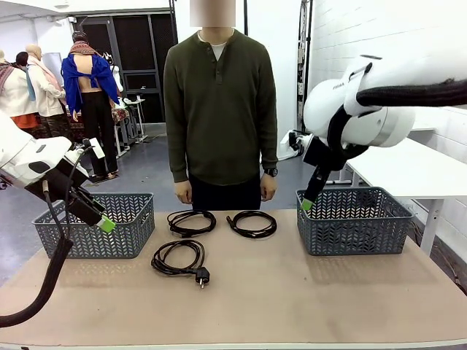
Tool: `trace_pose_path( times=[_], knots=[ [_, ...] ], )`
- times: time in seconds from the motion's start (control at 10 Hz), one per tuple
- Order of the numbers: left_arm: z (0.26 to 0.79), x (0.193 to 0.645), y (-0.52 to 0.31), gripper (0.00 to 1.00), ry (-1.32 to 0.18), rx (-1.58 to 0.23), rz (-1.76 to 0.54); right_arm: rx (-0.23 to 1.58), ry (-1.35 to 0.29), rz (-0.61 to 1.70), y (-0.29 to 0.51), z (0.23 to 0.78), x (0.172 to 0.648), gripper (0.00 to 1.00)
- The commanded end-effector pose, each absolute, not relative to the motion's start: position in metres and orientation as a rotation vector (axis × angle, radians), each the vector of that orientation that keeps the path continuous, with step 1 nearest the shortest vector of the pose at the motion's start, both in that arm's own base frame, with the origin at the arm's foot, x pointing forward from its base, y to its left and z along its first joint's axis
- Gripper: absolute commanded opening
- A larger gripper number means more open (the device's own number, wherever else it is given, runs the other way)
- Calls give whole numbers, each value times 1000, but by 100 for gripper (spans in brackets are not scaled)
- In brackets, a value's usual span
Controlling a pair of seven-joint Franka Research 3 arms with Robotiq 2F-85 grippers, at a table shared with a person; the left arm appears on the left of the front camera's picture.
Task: Organize the cables according to human instructions.
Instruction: Pick up a bundle of cables and place it in the basket indicated by the human.
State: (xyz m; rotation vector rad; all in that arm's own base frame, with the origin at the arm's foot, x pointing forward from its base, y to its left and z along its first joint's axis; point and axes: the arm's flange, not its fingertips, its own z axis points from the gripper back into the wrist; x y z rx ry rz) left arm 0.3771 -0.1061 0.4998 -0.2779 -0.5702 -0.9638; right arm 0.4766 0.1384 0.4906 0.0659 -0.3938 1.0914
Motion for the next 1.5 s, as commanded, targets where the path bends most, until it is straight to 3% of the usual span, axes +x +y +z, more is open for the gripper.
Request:
trace_pose_path(
  times=[0.0,1.4],
  knots=[
    [499,377,-104,100,-575,-303,-974,62,-410,1086,144,469,459,100],
    [499,377,-104,100,-575,-303,-974,71,-379,1122,152,459,454,100]
  ],
)
